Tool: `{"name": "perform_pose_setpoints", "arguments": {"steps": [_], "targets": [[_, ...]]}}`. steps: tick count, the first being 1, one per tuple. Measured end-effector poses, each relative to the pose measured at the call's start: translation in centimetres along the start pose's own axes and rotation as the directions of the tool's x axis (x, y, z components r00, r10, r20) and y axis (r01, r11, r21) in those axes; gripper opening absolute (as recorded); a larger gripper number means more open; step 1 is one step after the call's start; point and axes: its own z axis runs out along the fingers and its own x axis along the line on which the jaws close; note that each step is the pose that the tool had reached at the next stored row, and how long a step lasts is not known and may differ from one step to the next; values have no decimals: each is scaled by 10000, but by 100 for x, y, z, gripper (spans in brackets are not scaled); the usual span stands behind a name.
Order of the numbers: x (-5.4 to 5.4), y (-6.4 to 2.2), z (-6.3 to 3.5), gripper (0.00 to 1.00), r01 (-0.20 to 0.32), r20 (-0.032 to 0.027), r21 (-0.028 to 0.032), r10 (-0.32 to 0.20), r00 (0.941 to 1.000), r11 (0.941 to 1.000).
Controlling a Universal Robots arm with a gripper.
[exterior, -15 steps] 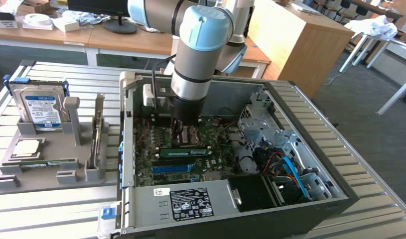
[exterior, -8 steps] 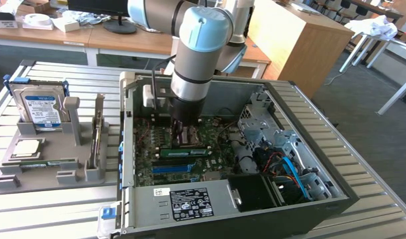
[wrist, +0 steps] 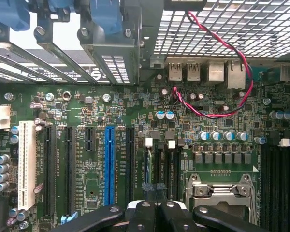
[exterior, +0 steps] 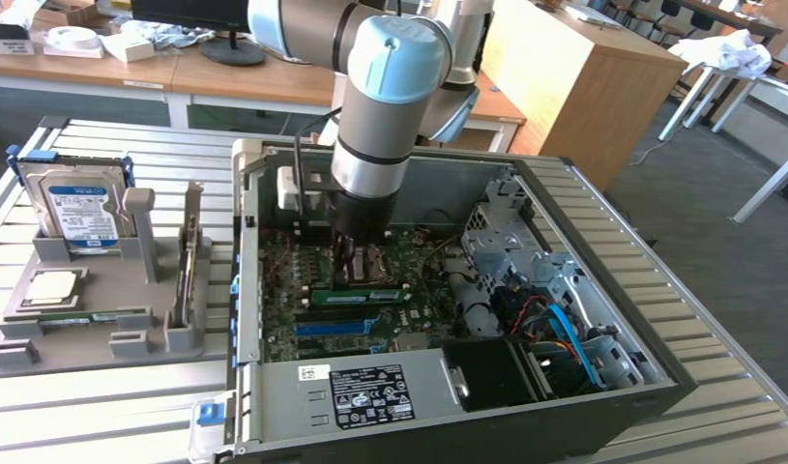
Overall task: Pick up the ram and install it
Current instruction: 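Press down the ram until it locks into place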
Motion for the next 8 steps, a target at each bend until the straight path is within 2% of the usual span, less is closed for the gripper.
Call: {"name": "perform_pose_setpoints", "arguments": {"steps": [8], "targets": [[0, 0, 15, 10, 0, 0, 0, 0, 10000, 10000]]}}
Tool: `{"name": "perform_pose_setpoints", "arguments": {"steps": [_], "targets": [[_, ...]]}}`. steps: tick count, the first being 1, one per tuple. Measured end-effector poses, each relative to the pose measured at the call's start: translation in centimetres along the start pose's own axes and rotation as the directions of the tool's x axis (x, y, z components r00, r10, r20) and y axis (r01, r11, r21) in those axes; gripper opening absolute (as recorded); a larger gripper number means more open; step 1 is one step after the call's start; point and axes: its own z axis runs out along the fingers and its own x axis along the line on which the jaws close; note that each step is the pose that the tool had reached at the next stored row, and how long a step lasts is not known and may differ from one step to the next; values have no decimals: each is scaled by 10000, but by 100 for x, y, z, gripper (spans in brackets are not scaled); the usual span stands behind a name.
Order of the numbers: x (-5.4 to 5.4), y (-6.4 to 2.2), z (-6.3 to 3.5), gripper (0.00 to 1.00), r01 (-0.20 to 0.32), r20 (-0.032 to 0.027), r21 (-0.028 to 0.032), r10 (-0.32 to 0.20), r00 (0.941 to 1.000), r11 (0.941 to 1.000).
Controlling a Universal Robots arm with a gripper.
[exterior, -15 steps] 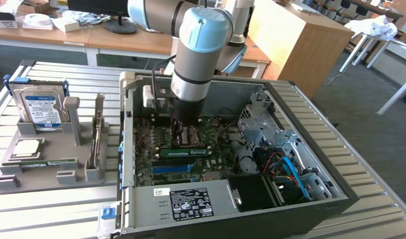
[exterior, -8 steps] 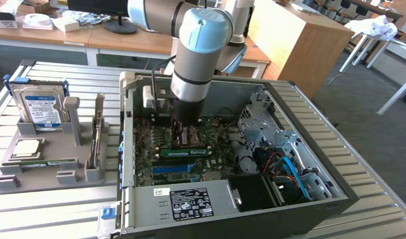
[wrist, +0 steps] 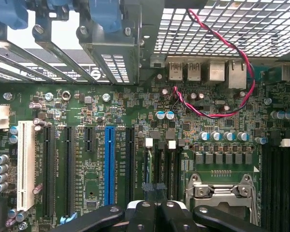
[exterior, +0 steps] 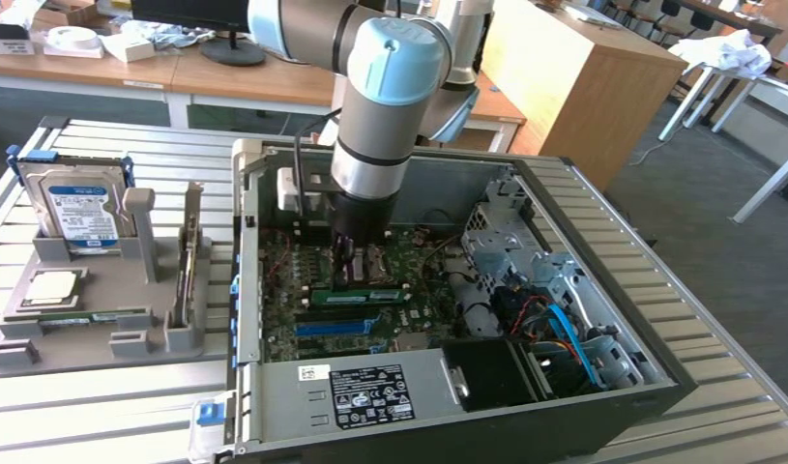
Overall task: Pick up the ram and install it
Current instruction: 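Press down the ram until it locks into place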
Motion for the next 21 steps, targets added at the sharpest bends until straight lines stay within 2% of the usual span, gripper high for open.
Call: {"name": "perform_pose_setpoints", "arguments": {"steps": [21], "targets": [[1, 2, 38, 10, 0, 1, 21, 0, 10000, 10000]]}}
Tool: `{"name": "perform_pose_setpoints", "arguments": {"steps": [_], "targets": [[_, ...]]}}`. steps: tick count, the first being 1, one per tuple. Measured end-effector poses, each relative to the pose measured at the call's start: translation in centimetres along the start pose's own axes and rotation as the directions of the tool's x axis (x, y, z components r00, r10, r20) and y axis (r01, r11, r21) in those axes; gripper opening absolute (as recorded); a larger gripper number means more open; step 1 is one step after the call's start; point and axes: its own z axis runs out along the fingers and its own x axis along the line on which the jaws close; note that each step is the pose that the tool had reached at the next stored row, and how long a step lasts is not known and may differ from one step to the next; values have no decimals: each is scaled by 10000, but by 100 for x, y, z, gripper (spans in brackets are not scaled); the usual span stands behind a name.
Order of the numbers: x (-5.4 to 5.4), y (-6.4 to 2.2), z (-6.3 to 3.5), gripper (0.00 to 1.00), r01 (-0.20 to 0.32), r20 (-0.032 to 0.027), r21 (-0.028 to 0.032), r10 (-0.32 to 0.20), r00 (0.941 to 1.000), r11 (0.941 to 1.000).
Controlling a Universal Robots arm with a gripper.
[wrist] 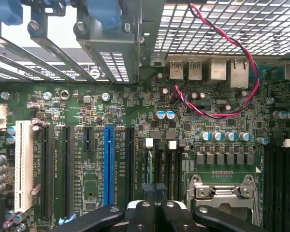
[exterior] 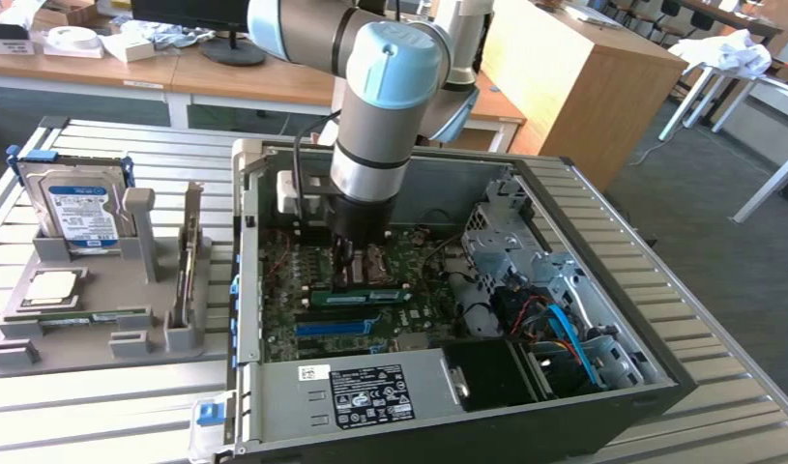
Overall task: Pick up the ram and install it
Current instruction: 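Press down the ram until it locks into place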
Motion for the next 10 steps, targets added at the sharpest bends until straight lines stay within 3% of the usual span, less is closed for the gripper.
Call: {"name": "perform_pose_setpoints", "arguments": {"steps": [10], "targets": [[1, 0, 15, 10, 1, -3, 4, -1, 10000, 10000]]}}
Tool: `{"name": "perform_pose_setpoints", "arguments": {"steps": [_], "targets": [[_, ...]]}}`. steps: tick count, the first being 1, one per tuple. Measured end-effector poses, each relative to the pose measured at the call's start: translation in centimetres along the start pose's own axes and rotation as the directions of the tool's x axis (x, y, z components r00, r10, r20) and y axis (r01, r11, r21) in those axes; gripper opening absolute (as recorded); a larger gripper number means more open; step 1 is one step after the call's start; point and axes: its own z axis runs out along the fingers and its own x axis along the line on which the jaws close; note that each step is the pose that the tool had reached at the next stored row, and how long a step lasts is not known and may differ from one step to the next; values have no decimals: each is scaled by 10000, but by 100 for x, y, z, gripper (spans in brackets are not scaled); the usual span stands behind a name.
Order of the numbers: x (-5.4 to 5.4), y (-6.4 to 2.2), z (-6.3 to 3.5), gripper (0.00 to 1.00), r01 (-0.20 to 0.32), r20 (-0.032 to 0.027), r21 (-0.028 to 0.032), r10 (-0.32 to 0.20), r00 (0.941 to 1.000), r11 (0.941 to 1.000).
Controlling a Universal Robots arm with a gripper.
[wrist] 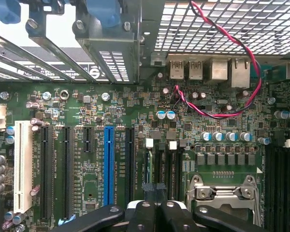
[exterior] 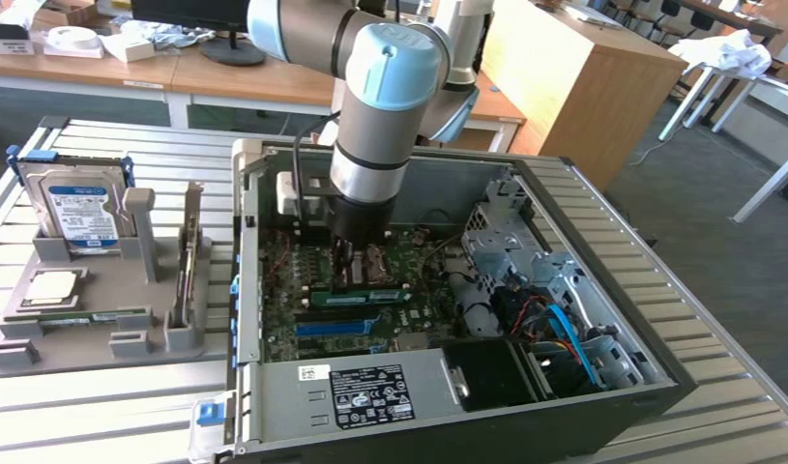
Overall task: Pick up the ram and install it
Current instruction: 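Press down the ram until it locks into place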
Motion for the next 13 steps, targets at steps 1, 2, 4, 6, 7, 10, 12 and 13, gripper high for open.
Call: {"name": "perform_pose_setpoints", "arguments": {"steps": [1, 2, 4, 6, 7, 10, 12, 13], "targets": [[0, 0, 0, 10, -1, 0, 0, 1, 10000, 10000], [0, 0, 0, 10, 0, 0, 0, 0, 10000, 10000], [0, 0, 3, 10, 0, 1, 0, 0, 10000, 10000], [1, 0, 7, 10, 0, -1, -1, 0, 10000, 10000], [0, 0, 7, 10, -1, 0, -1, 1, 10000, 10000], [0, 0, 8, 10, 0, 1, 0, 0, 10000, 10000], [1, 0, 11, 10, -1, 3, 1, 1, 10000, 10000], [1, 0, 13, 10, -1, 4, 2, 1, 10000, 10000]]}}
